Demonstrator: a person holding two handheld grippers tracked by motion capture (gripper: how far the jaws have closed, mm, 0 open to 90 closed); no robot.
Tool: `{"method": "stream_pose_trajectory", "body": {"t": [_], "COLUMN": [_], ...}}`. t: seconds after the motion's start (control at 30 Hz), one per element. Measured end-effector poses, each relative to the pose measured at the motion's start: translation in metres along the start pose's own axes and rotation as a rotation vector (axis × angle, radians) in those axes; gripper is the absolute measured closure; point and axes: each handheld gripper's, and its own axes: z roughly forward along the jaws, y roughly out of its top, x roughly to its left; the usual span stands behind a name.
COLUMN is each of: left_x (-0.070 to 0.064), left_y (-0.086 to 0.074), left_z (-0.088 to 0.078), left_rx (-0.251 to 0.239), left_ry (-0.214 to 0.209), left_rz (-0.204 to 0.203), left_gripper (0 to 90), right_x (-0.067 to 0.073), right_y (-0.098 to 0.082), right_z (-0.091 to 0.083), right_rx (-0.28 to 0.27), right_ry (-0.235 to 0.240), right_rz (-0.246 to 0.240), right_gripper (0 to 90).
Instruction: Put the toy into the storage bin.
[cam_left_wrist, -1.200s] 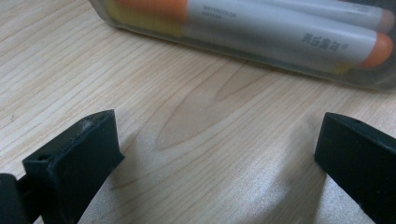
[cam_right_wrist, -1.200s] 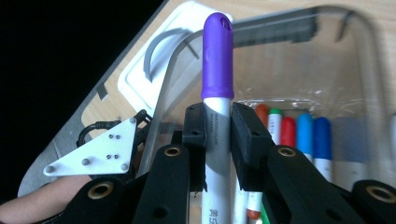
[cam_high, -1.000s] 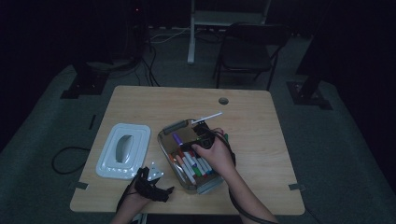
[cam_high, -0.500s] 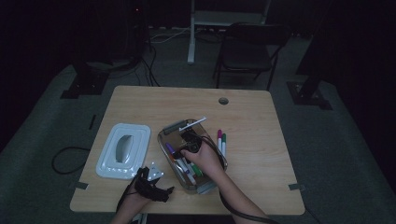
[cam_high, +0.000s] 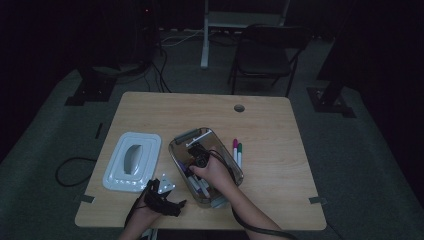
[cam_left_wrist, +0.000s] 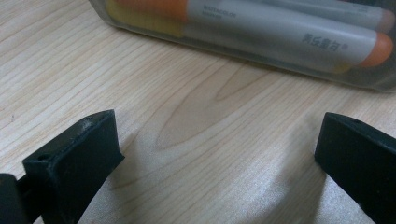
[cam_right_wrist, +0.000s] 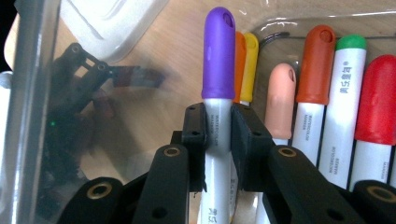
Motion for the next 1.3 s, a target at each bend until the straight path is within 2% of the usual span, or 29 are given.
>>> {"method": "stream_pose_trajectory", "body": {"t": [0.13,0.33,0.5,0.73,0.97,1.07,1.1,1.17,1.3], "left_x": [0.0,0.0,0.0,0.0,0.0,0.0,0.0,0.0,0.0], "left_y": [0.0,0.0,0.0,0.0,0.0,0.0,0.0,0.0,0.0], "left_z": [0.0,0.0,0.0,0.0,0.0,0.0,0.0,0.0,0.0], "left_rx": [0.0,-0.002,-0.001,0.002,0.0,0.0,0.0,0.0,-0.001], "left_ry": [0.0,0.0,0.0,-0.002,-0.001,-0.001,-0.001,-0.001,0.0], "left_rz": [0.0,-0.001,-0.001,0.0,0.0,0.0,0.0,0.0,-0.001], "left_gripper": [0.6,0.6,0.6,0.6,0.6,0.6,0.6,0.6,0.6], "right_x": [0.0,-0.002,-0.006,-0.017,-0.035,-0.046,-0.046,-0.058,-0.078], "right_y": [-0.001,-0.002,-0.005,-0.015,-0.028,-0.035,-0.035,-0.042,-0.052], "right_z": [0.002,-0.008,-0.03,-0.075,-0.115,-0.131,-0.131,-0.145,-0.157], "right_rx": [0.012,-0.023,-0.083,-0.199,-0.31,-0.364,-0.364,-0.406,-0.441], "right_ry": [0.004,0.015,0.033,0.061,0.062,0.05,0.05,0.033,0.013], "right_rz": [-0.02,-0.031,-0.039,-0.034,-0.047,-0.034,-0.034,-0.008,0.031], "right_gripper": [72.0,65.7,63.5,60.1,56.1,54.5,54.5,54.2,54.7]}}
